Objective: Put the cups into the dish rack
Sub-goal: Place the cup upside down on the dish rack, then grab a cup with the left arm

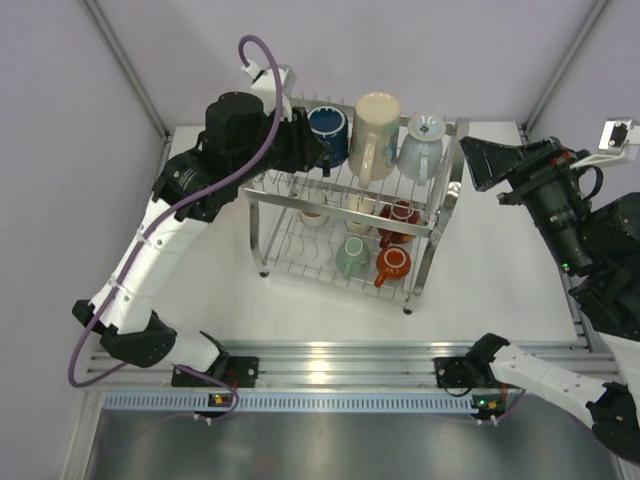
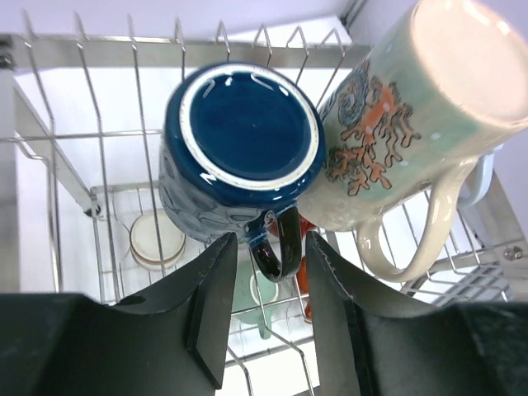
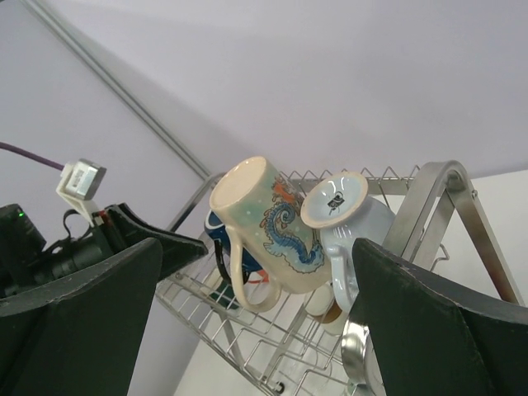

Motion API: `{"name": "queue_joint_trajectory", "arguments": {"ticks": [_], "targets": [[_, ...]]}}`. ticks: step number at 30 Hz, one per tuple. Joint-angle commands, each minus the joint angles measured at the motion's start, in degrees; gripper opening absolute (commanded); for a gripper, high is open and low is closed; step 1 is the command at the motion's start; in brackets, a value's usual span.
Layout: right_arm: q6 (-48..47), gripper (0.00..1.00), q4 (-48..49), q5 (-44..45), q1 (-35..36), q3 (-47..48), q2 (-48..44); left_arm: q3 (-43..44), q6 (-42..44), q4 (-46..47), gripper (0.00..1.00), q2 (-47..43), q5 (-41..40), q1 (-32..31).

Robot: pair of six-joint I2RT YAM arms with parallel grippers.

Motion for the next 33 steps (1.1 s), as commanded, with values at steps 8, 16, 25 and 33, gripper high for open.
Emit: {"name": "queue_joint_trajectory", "arguments": {"ticks": [8, 16, 25, 33], "targets": [[-1.2, 1.0, -0.9, 1.5, 0.0, 0.8, 0.1, 6.9, 3.5, 5.7, 0.45, -3.4, -14.2, -0.2], [-2.6, 0.99, -2.3, 1.6, -0.1, 2.0, 0.7, 14.2, 9.6, 5.9, 0.45, 0.1, -29.5, -0.1], [-5.2, 0.99, -3.6, 2.7, -0.1, 2.5, 0.0, 14.2, 7.2, 4.2, 0.46, 2.4, -30.9, 9.0], [-7.2, 0.99, -4.5, 3.9, 0.0, 1.8, -0.6, 9.9, 0.0, 2.3, 0.46, 2.3, -19.4, 27.3]]}}
